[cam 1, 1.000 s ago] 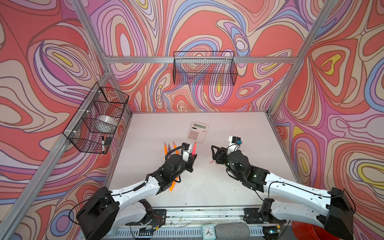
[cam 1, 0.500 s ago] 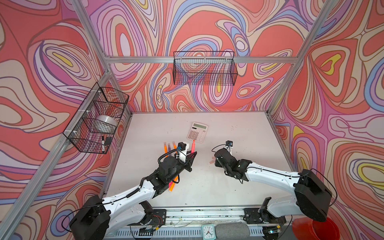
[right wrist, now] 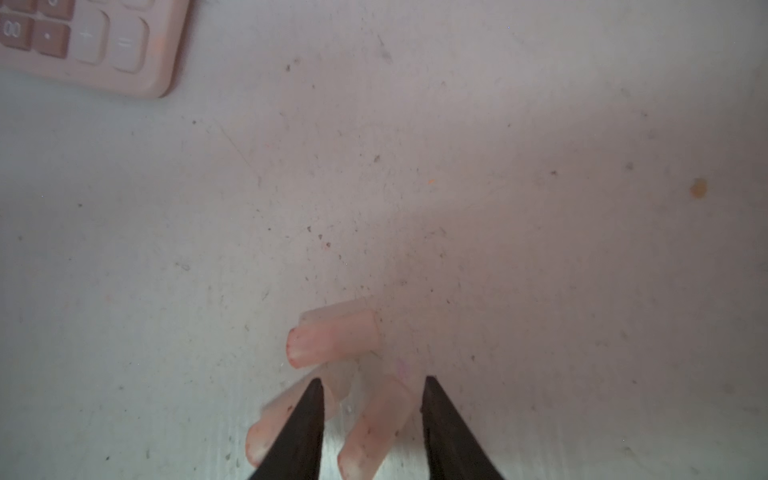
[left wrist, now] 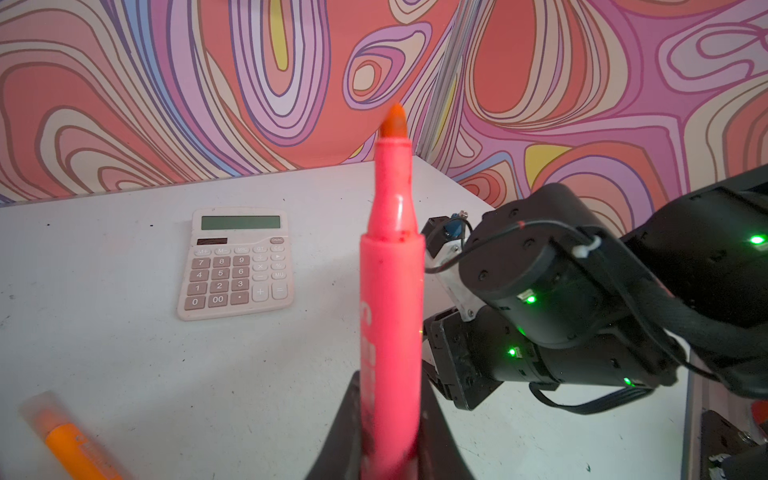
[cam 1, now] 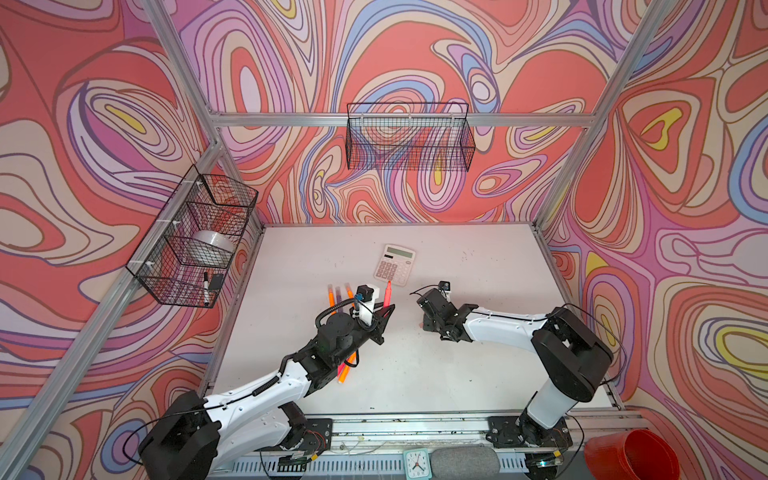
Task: Insert the pens into the pen caps
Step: 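Lower the right gripper onto a translucent pink cap and grasp it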
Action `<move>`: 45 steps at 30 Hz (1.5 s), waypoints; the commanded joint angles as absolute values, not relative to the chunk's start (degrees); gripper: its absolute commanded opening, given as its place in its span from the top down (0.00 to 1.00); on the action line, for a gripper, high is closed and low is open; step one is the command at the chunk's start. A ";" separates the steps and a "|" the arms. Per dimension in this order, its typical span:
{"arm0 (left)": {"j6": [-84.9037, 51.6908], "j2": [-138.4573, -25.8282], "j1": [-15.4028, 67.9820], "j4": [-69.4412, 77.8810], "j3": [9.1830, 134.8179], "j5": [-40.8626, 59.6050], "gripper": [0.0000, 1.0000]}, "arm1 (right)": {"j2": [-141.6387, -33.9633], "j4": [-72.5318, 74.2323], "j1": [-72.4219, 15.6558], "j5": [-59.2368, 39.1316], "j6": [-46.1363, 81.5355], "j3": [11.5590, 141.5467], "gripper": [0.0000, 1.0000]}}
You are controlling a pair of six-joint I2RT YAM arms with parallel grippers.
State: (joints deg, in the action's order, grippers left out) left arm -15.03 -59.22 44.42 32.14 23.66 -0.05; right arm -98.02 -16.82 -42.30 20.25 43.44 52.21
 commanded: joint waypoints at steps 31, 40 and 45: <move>-14.43 -57.28 44.56 32.36 24.26 1.11 1.00 | -96.54 -20.18 -43.15 21.29 45.42 50.29 0.70; -14.57 -57.04 44.56 32.62 24.08 1.18 1.00 | -98.05 -20.72 -43.14 22.45 45.84 50.33 0.76; -14.50 -56.88 44.56 32.51 24.16 1.79 1.00 | -99.47 -20.74 -43.13 23.38 46.16 50.63 0.74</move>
